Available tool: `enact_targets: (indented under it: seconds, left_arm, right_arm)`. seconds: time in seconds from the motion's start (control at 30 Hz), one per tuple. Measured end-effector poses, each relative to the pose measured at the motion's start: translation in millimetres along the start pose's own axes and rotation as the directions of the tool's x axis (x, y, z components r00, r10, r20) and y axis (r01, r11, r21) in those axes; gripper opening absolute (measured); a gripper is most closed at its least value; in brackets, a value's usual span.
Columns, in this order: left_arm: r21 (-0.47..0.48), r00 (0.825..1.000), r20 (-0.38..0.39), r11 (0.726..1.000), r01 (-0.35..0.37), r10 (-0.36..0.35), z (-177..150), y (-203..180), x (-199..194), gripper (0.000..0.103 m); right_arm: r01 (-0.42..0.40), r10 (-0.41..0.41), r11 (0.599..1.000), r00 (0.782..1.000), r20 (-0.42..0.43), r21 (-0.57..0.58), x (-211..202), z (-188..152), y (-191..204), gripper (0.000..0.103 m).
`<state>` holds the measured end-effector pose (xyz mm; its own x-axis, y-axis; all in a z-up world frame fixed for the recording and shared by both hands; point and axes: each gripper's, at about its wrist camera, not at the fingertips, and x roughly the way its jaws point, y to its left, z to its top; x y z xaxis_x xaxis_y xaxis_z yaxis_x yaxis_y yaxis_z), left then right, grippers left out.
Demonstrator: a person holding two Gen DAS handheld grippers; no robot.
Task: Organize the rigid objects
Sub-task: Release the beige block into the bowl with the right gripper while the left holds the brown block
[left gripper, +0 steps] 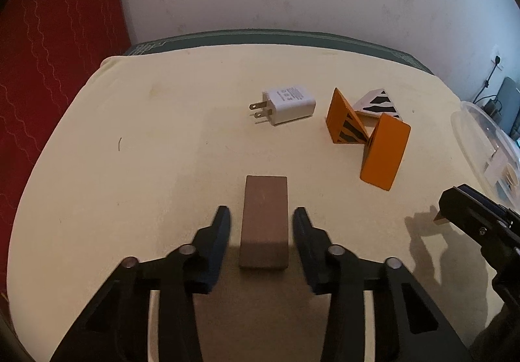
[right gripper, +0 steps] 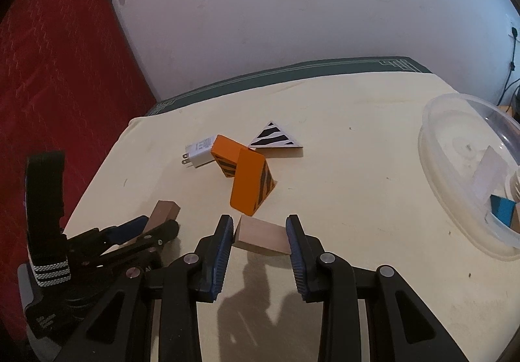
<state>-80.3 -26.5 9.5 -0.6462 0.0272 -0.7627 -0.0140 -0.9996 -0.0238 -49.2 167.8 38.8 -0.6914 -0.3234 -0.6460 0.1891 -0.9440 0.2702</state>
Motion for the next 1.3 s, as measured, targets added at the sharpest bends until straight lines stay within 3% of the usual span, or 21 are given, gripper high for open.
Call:
enact_targets:
  seconds: [0.07, 0.83, 1.3]
  left_arm:
    - [-0.002, 1.0, 0.004, 1.0, 0.003, -0.003, -0.2, 0.3, -0.7, 0.028]
    - [-0.028, 0.996, 0.079, 0.999, 0.031, -0.029, 1.6, 3.7, -24.2, 0.028]
    - [0.008, 0.996, 0.082, 1.0, 0.022, -0.023, -0.1, -12.5, -30.3, 0.028]
  right_arm:
    - [-0.001, 0.001, 1.0, 1.0, 0.0, 0.005, 0.7, 0.1, -0.7, 0.036]
    - [0.013, -0.018, 0.997, 0.997, 0.075, 0.074, -20.8, 6.7, -26.8, 0.036]
    - [0.088, -0.126, 0.971, 0.978, 0.163, 0.224, -55.4, 16.6, -84.6, 0.036]
